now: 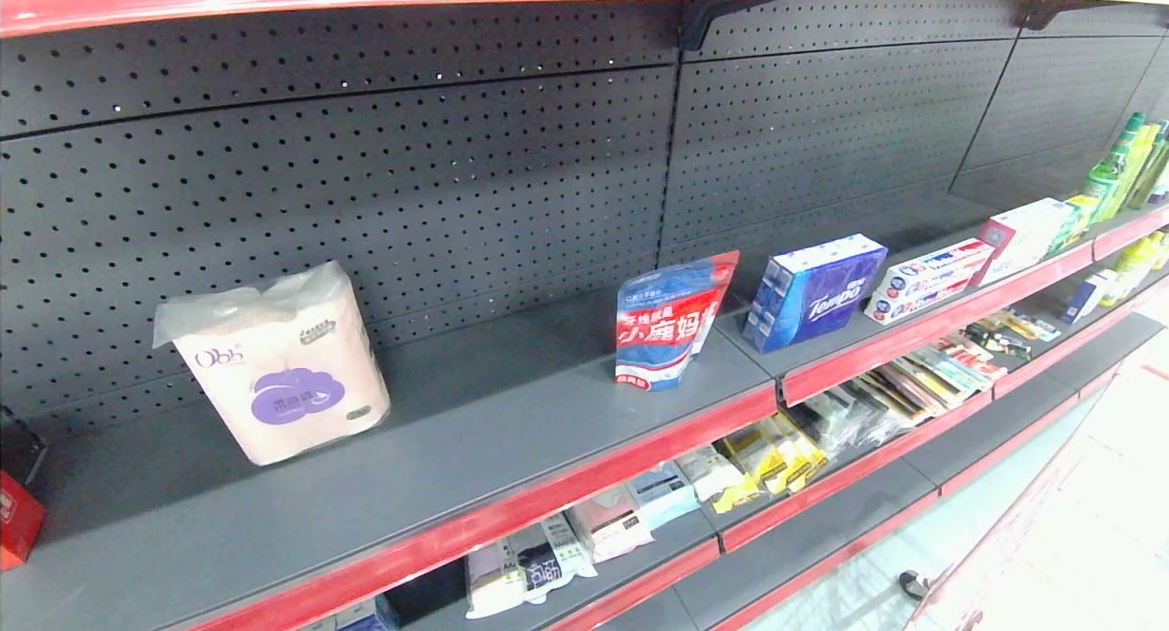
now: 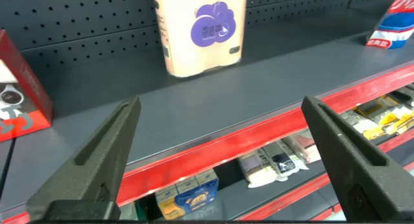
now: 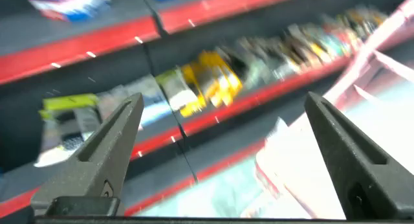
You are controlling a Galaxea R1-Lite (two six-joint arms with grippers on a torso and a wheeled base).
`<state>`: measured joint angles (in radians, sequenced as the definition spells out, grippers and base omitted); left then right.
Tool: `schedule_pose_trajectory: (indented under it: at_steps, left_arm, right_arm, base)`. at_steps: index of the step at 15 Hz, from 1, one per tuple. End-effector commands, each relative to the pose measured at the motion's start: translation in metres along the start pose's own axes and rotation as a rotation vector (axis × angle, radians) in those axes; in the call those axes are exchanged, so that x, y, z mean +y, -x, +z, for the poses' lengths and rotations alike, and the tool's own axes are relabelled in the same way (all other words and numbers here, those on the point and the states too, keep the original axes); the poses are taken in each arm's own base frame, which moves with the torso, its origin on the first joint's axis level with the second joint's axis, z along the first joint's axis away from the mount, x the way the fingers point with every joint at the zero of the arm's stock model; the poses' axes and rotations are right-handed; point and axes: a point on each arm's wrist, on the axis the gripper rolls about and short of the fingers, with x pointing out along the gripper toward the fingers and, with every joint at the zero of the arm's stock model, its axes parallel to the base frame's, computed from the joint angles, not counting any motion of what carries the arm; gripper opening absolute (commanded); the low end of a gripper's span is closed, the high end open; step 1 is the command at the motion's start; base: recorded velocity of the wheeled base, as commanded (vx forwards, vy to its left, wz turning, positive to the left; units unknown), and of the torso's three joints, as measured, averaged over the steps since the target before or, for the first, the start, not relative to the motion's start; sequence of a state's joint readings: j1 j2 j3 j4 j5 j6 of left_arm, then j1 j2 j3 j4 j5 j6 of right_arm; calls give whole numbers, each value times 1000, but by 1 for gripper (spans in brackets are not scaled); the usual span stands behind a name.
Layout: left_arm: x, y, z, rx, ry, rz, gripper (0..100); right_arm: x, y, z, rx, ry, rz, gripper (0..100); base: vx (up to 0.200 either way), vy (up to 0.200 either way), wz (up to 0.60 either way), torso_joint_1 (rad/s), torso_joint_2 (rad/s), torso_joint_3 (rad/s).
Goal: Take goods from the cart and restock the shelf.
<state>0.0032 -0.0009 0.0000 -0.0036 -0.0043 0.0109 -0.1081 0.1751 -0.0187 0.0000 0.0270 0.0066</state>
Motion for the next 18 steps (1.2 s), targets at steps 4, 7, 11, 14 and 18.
schedule_pose_trajectory:
  at_steps: [4, 7, 11, 14, 18]
  left_arm:
    - [0, 0, 0, 0, 5, 0, 100]
    - [0, 0, 0, 1, 5, 0, 100]
    - [0, 0, 0, 0, 3, 0, 100]
    - [0, 0, 0, 1, 5, 0, 100]
    - [0, 0, 0, 1, 5, 0, 100]
  right_arm:
    - [-29, -110, 122, 363, 7, -176, 100]
    - [-82, -171, 72, 735, 71, -192, 100]
    - [-135, -184, 17, 864, 300, -63, 100]
    - [-151, -175, -11, 943, 430, 87, 100]
    - [-150, -178, -42, 992, 443, 261, 100]
  base:
    - [0, 0, 0, 0, 0, 0]
    - [0, 0, 0, 0, 0, 0]
    - [0, 0, 0, 0, 0, 0]
    - [0, 0, 0, 0, 0, 0]
    - [0, 0, 0, 0, 0, 0]
